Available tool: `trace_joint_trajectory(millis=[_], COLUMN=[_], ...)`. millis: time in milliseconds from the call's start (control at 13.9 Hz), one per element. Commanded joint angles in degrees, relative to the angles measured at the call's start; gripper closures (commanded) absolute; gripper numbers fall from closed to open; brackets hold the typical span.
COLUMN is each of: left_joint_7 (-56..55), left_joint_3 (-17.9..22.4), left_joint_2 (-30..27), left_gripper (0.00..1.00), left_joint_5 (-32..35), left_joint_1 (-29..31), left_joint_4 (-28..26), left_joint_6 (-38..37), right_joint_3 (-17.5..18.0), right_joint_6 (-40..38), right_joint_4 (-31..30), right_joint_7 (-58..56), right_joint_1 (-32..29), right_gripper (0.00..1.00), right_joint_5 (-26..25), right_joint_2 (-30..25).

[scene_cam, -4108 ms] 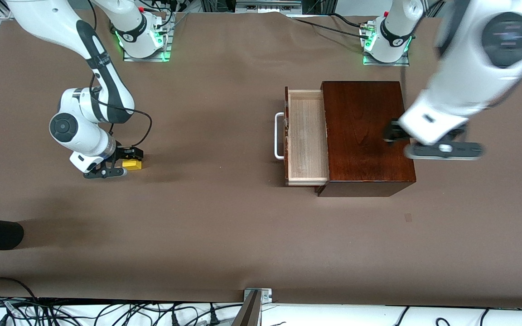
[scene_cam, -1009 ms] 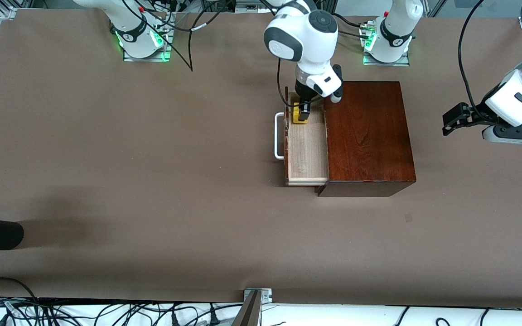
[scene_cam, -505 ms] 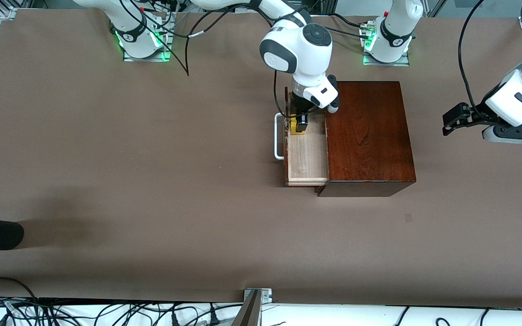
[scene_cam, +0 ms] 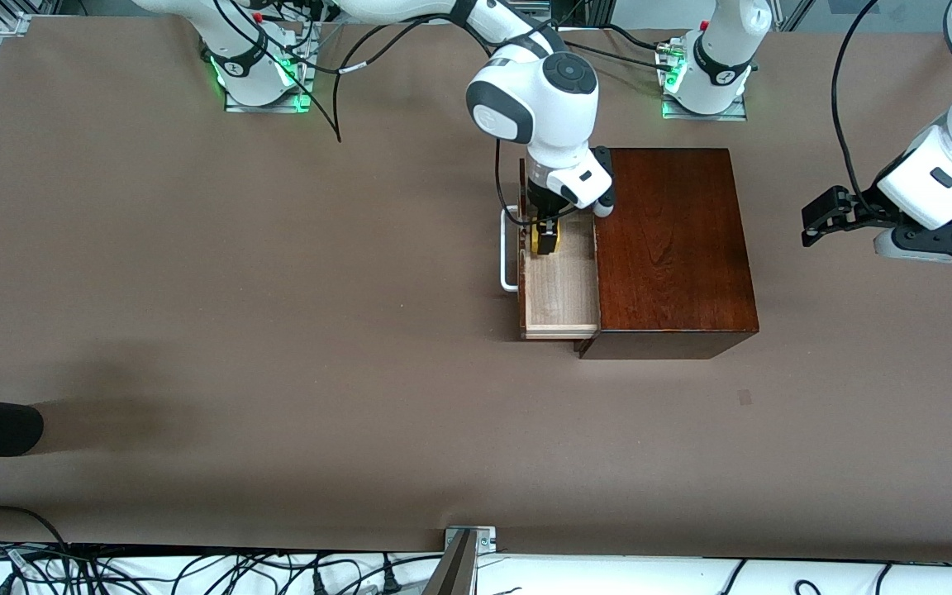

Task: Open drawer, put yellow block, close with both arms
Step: 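Lower the cube into the drawer and open the right gripper, then push the drawer shut with the left gripper while the right gripper retracts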

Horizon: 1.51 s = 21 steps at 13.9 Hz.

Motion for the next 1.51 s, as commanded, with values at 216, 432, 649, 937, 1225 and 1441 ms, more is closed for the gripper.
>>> trace_joint_trajectory(millis=[216, 432, 649, 937, 1225, 1441], left_joint_7=[2.9, 8.8, 15.3, 15.4, 16.7, 19.3], left_joint_3=[-4.8, -8.2, -12.8, -22.8, -29.2, -29.1], left_joint_2=[0.1, 0.1, 0.9, 5.4, 15.6, 21.5], left_gripper=[0.00, 0.00, 0.00, 0.00, 0.00, 0.00], left_joint_5=[-2.6, -3.7, -5.4, -13.5, -13.2, -2.0], left_joint_1=[-0.1, -0.1, -0.4, -0.6, -5.9, -16.5], left_joint_4=[1.7, 1.7, 1.6, 1.7, 6.1, 6.9], left_joint_6=[-5.6, -8.1, -9.0, -12.7, -11.0, 1.3], right_joint_3=[-1.3, -6.7, -14.4, -17.5, -16.6, -9.2], right_joint_6=[-5.8, -6.9, -16.6, -17.4, -18.1, -18.3], right_joint_4=[0.7, 0.1, -0.7, -14.2, -26.6, -30.4], right_joint_7=[-0.7, -0.8, 0.6, 3.1, 3.7, 6.2], right_joint_1=[-5.7, -9.5, -11.9, -23.3, -31.7, -40.8], right_gripper=[0.00, 0.00, 0.00, 0.00, 0.00, 0.00], right_joint_5=[4.7, 5.0, 8.2, 19.2, 18.3, 15.7], right_joint_2=[-11.4, -18.3, -23.5, -33.6, -41.5, -45.1])
